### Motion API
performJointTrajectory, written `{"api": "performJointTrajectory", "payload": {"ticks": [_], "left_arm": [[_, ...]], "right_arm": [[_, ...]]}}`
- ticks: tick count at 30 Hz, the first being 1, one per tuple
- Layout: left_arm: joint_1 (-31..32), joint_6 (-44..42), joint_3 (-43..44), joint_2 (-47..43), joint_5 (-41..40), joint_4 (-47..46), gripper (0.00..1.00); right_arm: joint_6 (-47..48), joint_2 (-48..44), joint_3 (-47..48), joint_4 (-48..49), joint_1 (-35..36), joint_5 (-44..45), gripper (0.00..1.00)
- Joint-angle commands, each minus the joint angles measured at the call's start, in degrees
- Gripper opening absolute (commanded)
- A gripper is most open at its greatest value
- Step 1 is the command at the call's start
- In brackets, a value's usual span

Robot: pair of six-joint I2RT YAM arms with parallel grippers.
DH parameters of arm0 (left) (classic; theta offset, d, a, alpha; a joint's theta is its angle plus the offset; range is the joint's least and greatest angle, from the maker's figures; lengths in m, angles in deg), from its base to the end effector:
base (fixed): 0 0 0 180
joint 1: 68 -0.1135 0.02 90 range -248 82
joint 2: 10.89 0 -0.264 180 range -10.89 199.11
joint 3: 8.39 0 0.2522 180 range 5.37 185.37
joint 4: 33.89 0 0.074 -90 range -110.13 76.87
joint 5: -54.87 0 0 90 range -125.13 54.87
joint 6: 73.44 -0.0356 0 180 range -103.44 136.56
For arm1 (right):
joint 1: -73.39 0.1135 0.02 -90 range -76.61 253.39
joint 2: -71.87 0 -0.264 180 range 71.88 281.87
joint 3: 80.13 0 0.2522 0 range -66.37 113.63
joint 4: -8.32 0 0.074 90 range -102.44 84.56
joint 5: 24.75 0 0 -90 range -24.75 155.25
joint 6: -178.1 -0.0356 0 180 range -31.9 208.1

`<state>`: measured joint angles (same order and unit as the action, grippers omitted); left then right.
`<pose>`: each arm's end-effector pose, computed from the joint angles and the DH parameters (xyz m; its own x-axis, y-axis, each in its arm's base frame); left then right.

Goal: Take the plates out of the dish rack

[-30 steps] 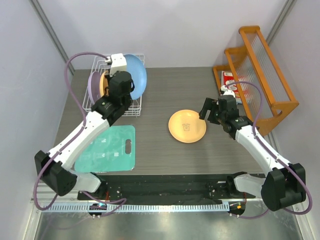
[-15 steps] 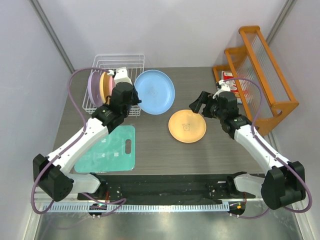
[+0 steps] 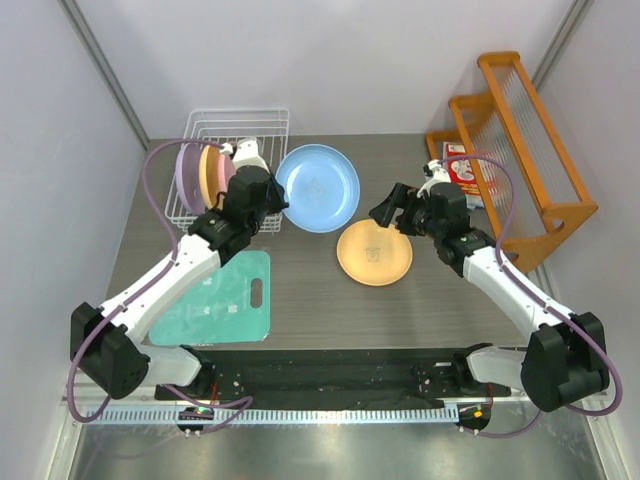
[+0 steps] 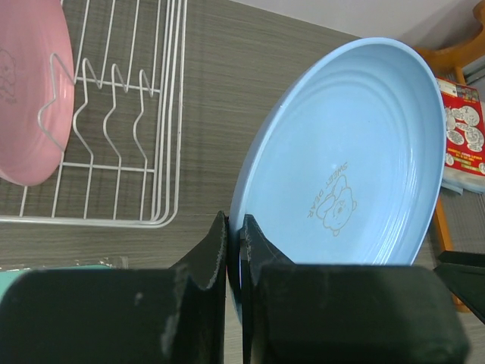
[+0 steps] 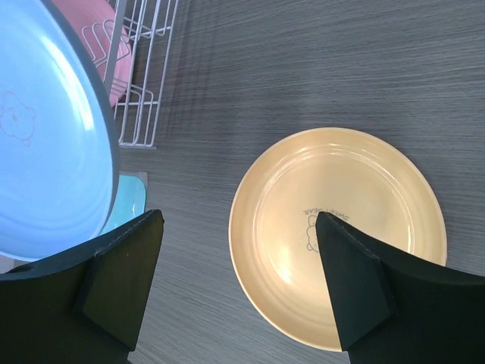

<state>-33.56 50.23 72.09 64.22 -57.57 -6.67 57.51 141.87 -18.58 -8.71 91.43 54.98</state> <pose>0.2571 -0.1599 0.3525 -0.3833 -0.3585 -0.8512 0.0217 0.9178 -0.3963 0.2620 0.0920 0.2776 -0.5851 0.3361 -0.7381 -0.1859 0.8303 0.5254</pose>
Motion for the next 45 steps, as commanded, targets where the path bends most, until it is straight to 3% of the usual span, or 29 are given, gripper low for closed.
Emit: {"api": "performJointTrajectory", "payload": {"ticks": [1,11,19,21,24,25,28,29,31,32,34,35,36,41,45], "left_arm": [[0.3,1.6,0.3,0.7,1.0,-4.2,0.00],[1.2,2.4,-0.4,2.6,2.0,-4.2,0.00],[4.0,3.1,0.8,4.8,2.3,-5.0,0.00],[4.5,3.0,0.8,4.9,2.2,-5.4,0.00],[4.8,2.9,0.7,4.4,2.0,-5.6,0.00],[4.8,2.9,0.5,4.1,1.6,-5.6,0.00],[4.8,2.2,0.2,3.6,0.5,-5.7,0.00],[4.7,2.0,0.0,3.5,0.3,-5.9,0.00],[4.8,1.5,-0.2,3.5,-0.1,-6.0,0.18],[4.7,1.3,-0.4,3.5,-0.5,-5.9,0.45],[4.7,0.3,-0.4,3.5,-1.7,-5.5,0.56],[4.8,-0.8,-0.4,3.4,-3.8,-5.0,0.82],[4.7,-1.7,-0.4,3.3,-5.3,-4.1,0.99],[4.7,-10.4,0.0,2.4,-17.1,-3.7,0.99],[3.3,-18.3,0.2,2.6,-24.8,-5.2,1.00]], "right_arm": [[-0.9,-0.9,2.9,3.0,0.6,-1.1,0.87],[-1.6,-0.1,3.5,5.1,1.6,-1.7,0.86],[-2.2,6.0,4.7,7.3,2.1,-2.5,0.83],[-1.9,7.9,5.8,7.0,2.1,-3.0,0.77],[-2.2,9.6,5.5,7.8,2.0,-2.7,0.58],[-2.1,9.9,5.3,8.0,2.1,-2.6,0.41],[-1.9,8.9,4.2,8.4,2.1,-2.3,0.02],[-1.7,8.3,3.8,8.4,2.1,-2.3,0.01],[-1.3,6.8,2.6,8.0,2.2,-0.1,0.01],[-0.9,5.0,2.2,7.0,2.1,0.8,0.01],[0.6,3.3,2.2,3.9,2.0,3.9,0.01],[1.4,2.3,2.2,0.1,1.9,7.2,0.01],[1.8,1.7,2.7,-1.8,1.8,9.1,0.01],[3.8,1.9,3.7,-13.1,0.3,17.0,0.01],[3.8,2.8,1.4,-14.6,-0.7,17.7,0.01]]}}
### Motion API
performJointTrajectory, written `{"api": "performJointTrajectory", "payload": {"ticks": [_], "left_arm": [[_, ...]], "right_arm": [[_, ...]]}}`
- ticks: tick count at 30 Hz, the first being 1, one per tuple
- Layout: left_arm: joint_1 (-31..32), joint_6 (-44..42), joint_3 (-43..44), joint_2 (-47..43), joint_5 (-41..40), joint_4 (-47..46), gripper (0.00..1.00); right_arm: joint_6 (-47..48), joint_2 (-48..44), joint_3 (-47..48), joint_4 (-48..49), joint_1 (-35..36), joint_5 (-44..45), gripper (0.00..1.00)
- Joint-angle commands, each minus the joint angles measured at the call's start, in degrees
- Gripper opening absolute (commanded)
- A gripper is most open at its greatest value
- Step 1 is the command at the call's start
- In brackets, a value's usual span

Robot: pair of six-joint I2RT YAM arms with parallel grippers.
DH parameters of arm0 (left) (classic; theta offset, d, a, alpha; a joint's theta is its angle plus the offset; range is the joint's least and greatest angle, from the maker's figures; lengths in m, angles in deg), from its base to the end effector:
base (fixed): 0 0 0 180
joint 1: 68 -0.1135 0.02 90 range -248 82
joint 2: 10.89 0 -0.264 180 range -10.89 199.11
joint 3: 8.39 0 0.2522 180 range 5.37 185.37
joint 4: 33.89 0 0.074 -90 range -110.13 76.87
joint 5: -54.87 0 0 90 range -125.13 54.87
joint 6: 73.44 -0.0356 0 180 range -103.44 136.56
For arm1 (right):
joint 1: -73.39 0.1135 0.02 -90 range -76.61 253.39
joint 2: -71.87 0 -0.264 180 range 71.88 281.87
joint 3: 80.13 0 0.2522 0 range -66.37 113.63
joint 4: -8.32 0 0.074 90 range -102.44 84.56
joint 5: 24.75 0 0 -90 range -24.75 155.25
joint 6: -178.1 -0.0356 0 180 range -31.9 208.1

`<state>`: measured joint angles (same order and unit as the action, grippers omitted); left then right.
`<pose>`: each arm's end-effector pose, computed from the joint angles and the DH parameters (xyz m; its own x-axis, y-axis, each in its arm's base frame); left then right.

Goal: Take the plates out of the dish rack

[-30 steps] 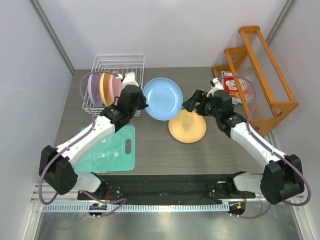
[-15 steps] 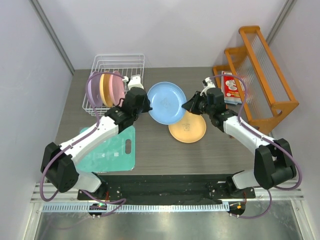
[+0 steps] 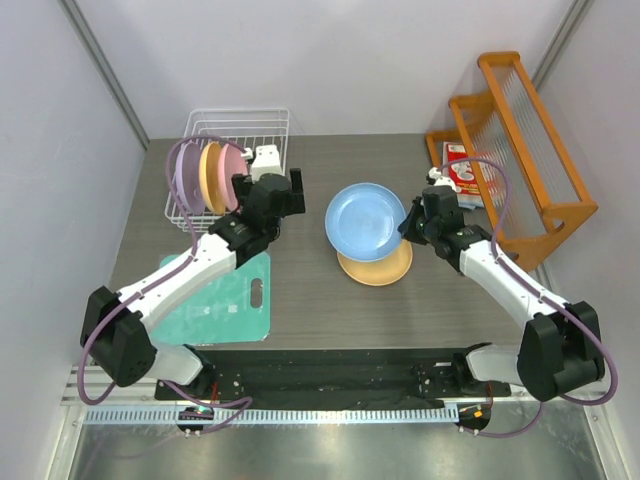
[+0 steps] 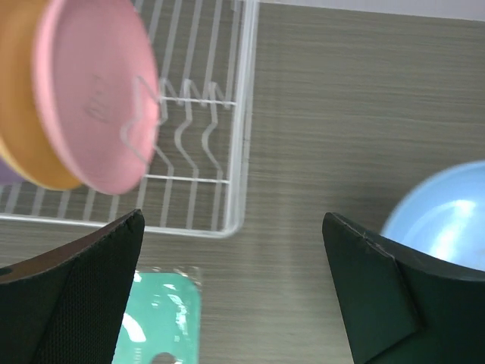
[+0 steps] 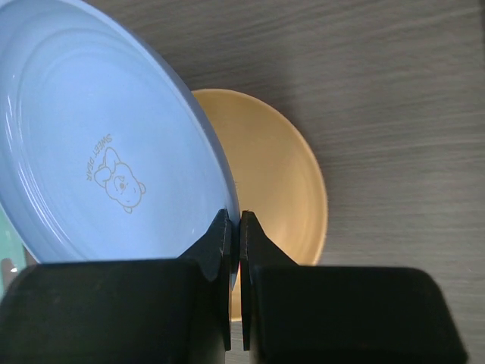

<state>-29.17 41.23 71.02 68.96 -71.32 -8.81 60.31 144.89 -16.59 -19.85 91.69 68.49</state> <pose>0.2612 -0.1833 0.3272 -0.3429 -0.1564 -0.9262 -0.0574 0.9877 -0.1455 0.2649 0.0855 0.2575 -0.6394 0.2788 -0.7165 0.0306 0.9404 0.3386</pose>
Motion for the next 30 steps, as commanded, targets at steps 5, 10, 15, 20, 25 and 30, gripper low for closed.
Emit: {"api": "performJointTrajectory", "payload": {"ticks": [5,10,15,20,25,30], "left_arm": [[-6.0,-11.1,0.8,-2.1,-11.3,-3.9,0.99],[-10.9,-10.9,0.4,-1.6,-9.6,-4.1,1.00],[-13.5,-10.7,0.6,0.1,-8.2,-4.6,0.99],[-14.7,-10.7,1.0,2.1,-7.2,-5.2,0.99],[-15.6,-10.9,1.1,3.8,-6.6,-6.6,0.99],[-16.4,-12.4,1.9,5.8,-7.1,-9.2,0.87]], "right_arm": [[1.9,2.0,-2.0,-3.2,-2.6,2.6,0.01],[2.0,6.4,-1.6,-2.4,-3.3,0.0,0.01],[1.6,8.1,-1.4,-1.7,-3.3,-1.0,0.18],[2.3,7.9,-1.1,-1.9,-3.3,-1.5,0.61],[3.5,4.2,0.3,-5.7,-3.3,4.8,0.70],[4.9,0.6,1.6,-7.6,-3.4,7.6,0.73]]}}
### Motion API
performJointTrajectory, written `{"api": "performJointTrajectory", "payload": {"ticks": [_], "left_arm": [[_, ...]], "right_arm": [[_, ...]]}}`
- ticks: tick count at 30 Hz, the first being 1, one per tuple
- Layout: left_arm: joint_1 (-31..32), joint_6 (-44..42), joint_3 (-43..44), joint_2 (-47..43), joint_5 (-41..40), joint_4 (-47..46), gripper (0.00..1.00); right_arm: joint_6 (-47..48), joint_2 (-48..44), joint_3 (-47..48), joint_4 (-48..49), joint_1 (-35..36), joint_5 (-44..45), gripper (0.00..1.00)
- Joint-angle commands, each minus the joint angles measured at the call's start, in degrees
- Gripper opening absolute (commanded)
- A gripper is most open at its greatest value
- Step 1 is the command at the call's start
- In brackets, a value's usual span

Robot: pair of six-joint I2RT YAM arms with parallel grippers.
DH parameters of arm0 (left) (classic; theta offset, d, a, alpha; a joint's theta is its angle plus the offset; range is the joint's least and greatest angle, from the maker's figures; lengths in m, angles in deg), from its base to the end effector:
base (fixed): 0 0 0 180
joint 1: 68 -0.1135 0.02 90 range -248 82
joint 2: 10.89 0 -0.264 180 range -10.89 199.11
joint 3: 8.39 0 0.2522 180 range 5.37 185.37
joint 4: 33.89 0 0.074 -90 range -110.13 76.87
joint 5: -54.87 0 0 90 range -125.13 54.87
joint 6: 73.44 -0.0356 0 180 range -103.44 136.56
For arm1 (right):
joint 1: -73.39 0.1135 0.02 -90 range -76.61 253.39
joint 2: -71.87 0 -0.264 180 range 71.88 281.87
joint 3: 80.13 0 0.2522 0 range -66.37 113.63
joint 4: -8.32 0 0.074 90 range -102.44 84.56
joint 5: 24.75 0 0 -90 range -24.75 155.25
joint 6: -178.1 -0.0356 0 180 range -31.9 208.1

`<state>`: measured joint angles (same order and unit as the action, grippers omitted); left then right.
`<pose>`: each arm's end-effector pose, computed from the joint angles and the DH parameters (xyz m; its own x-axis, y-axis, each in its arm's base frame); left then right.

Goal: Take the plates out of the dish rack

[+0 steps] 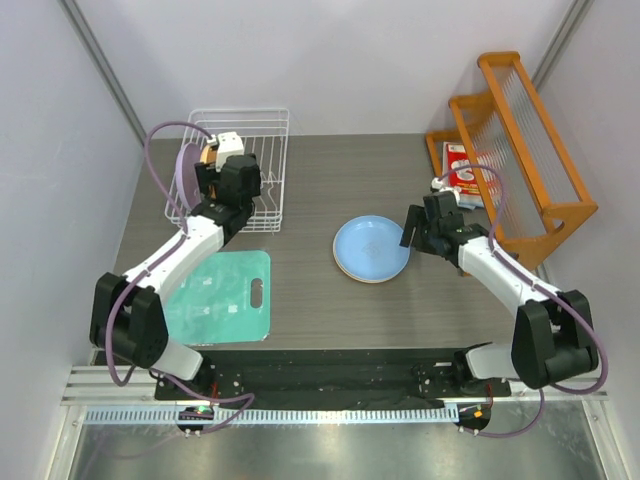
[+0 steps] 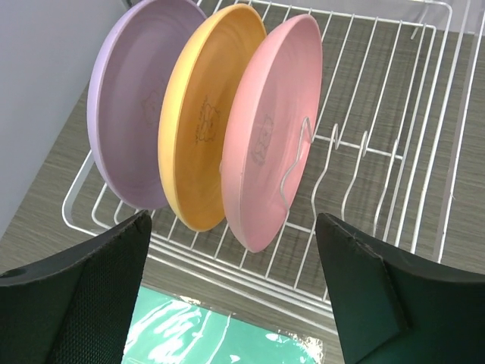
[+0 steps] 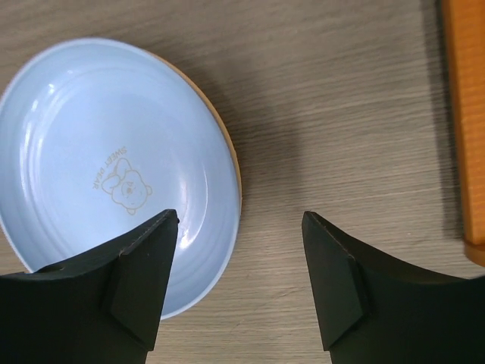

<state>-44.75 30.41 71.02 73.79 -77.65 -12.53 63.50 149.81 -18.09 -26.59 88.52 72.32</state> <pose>0.3185 -0.1106 0.3083 -0.3366 -0.0474 -0.9404 -0.3551 0.9314 0.0801 0.2680 0.0679 0.2178 -0.7569 0.2233 -0.6143 0.1442 0.9737 0.1763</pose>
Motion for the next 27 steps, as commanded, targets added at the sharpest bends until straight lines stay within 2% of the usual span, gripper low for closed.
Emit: {"api": "performJointTrajectory", "payload": {"ticks": [1,3,8,10,14,15,20,21,22,23,24,25,27], "left_arm": [[-1.0,-1.7,2.5,2.1,-0.6,-5.8,0.85],[-1.4,-2.4,3.2,3.4,-0.5,-7.1,0.77],[-2.3,-4.1,5.8,9.4,-3.0,-9.9,0.72],[-2.8,-3.2,6.6,10.8,-4.4,-10.1,0.65],[-4.1,-3.2,8.5,14.4,-4.5,-11.4,0.61],[-4.2,-3.1,9.1,14.9,-4.7,-10.6,0.52],[-4.3,-3.6,9.8,16.0,-4.9,-10.0,0.33],[-4.3,-3.6,9.3,15.7,-5.0,-10.0,0.24],[-4.3,-3.7,9.1,15.4,-4.9,-10.0,0.19],[-4.3,-3.8,9.0,15.2,-5.0,-10.0,0.09],[-4.3,-4.0,8.4,14.5,-5.3,-10.0,0.03],[-4.3,-4.2,8.3,14.3,-5.6,-10.1,0.00],[-4.3,-5.0,7.7,13.8,-6.6,-10.5,0.00]], "right_arm": [[1.7,-5.1,3.1,-0.9,-0.1,3.6,0.72],[1.6,-5.2,3.1,-0.9,-0.1,3.7,0.73],[1.7,-4.5,3.2,-0.9,-0.1,3.9,0.73],[1.7,-4.4,3.3,-0.9,-0.1,3.7,0.73],[1.7,-4.1,3.1,-1.0,-0.2,4.0,0.73],[1.7,-4.1,3.1,-1.0,0.0,4.1,0.73],[1.7,-3.8,2.9,-0.9,-0.1,4.5,0.73],[1.7,-3.6,2.8,-0.9,-0.1,4.4,0.73],[1.7,-3.5,2.6,-0.9,-0.1,4.3,0.73],[1.7,-3.5,2.6,-1.0,-0.1,4.0,0.73],[1.5,-3.5,2.6,-1.0,-0.1,3.9,0.73],[1.5,-3.5,2.6,-0.9,-0.1,3.9,0.73],[1.4,-3.4,2.5,-0.9,-0.1,3.7,0.73]]}}
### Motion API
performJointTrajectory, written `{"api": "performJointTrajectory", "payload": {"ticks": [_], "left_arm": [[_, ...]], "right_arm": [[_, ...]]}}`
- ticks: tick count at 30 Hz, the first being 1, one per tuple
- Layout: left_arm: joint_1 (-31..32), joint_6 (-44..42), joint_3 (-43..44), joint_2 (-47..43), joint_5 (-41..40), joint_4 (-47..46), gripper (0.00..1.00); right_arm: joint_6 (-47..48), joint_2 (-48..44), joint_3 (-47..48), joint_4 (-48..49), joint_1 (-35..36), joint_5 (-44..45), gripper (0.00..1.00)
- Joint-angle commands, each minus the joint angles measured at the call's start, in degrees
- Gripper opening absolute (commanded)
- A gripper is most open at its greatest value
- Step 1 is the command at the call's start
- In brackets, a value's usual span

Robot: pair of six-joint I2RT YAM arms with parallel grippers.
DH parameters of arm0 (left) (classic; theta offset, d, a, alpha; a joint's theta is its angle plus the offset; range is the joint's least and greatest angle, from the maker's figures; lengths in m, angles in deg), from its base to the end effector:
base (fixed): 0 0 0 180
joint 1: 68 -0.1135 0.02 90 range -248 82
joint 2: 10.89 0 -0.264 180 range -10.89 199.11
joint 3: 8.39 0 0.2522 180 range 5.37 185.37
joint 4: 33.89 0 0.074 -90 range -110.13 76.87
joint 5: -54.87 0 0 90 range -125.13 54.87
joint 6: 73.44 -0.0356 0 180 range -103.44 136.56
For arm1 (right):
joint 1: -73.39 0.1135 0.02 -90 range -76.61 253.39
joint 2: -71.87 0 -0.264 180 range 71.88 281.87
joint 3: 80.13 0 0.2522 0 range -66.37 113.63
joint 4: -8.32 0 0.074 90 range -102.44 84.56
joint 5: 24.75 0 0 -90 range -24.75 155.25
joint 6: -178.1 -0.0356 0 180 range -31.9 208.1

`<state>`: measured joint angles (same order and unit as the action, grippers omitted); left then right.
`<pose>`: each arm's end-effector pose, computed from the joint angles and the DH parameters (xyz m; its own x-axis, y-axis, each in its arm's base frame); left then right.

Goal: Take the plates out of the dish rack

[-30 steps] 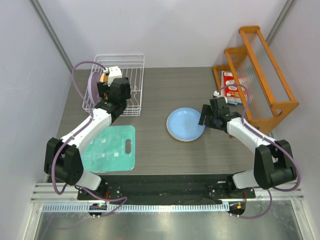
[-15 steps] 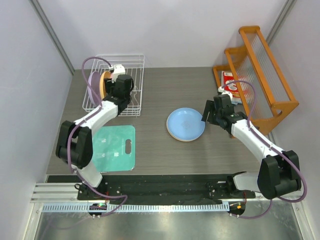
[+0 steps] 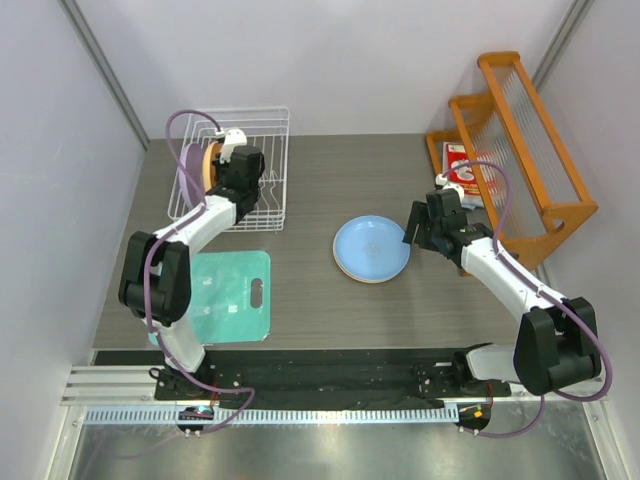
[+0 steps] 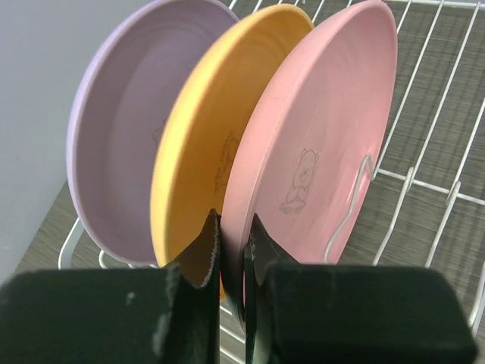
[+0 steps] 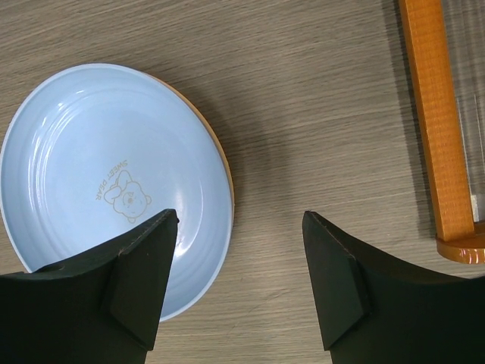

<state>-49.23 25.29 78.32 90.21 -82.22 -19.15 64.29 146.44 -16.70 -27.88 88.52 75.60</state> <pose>0.3880 -0.1043 0.2621 -0.3969 0.0257 -0.9175 -0.4522 0.8644 0.2198 0.2634 0.0646 0.2391 -0.7057 0.2206 -0.6733 0.1592 0.9754 0.1527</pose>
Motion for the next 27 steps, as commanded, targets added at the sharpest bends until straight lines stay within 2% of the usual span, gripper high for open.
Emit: {"api": "performJointTrajectory", "payload": {"ticks": [1,9,16,20,27], "left_arm": [[0.3,-0.3,0.3,-2.8,-2.5,-4.5,0.00],[3.9,-8.5,-1.8,-2.2,-10.7,-12.9,0.00],[8.5,-19.3,-2.3,-2.1,-18.0,-21.3,0.00],[9.4,-19.8,-2.1,-5.5,-19.4,-20.2,0.00],[10.2,-16.5,-0.8,-13.4,-19.5,-10.9,0.00]], "right_arm": [[0.6,0.0,1.0,0.4,-0.1,0.4,0.73],[0.5,-0.6,0.6,0.4,-0.1,0.5,0.73],[0.6,-1.4,0.4,0.4,-0.1,0.8,0.73],[0.6,-2.9,0.5,0.1,-0.1,0.8,0.73],[0.5,-3.8,1.4,-0.1,-0.1,0.1,0.73]]}}
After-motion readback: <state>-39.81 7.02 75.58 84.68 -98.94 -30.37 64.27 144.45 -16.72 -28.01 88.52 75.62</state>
